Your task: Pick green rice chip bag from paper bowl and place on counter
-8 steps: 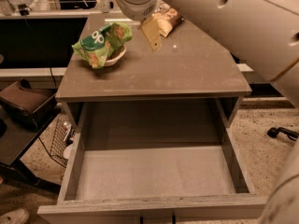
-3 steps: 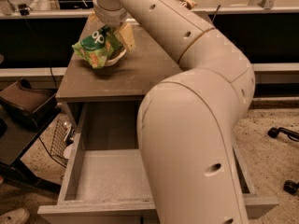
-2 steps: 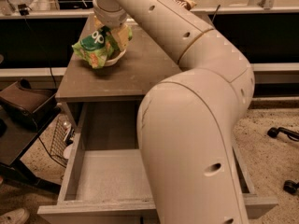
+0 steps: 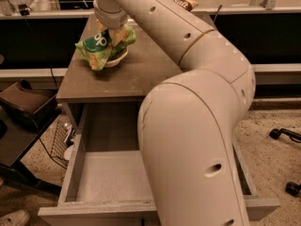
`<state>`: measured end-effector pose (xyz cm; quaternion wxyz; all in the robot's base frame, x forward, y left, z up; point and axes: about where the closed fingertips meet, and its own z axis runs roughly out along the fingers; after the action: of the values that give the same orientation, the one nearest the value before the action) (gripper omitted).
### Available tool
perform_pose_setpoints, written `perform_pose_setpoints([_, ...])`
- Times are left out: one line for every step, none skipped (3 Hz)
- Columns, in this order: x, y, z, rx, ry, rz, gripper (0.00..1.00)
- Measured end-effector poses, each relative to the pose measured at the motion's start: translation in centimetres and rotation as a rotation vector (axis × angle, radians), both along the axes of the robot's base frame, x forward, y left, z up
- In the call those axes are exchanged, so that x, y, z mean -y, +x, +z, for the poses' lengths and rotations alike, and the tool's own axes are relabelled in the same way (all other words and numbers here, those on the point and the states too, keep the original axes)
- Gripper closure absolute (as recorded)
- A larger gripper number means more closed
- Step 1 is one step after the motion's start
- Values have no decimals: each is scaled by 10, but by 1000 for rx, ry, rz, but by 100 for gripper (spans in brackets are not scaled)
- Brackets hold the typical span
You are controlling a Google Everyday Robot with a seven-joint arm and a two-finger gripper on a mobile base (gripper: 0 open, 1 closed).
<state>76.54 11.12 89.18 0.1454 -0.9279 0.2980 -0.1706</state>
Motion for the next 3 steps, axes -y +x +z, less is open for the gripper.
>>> perform_pose_setpoints([-15,1,27,44,-14,64,100])
perform_pose_setpoints([-24,5,71,114,-27,108,100])
perform_pose_setpoints([2,11,111,185,-10,56,100])
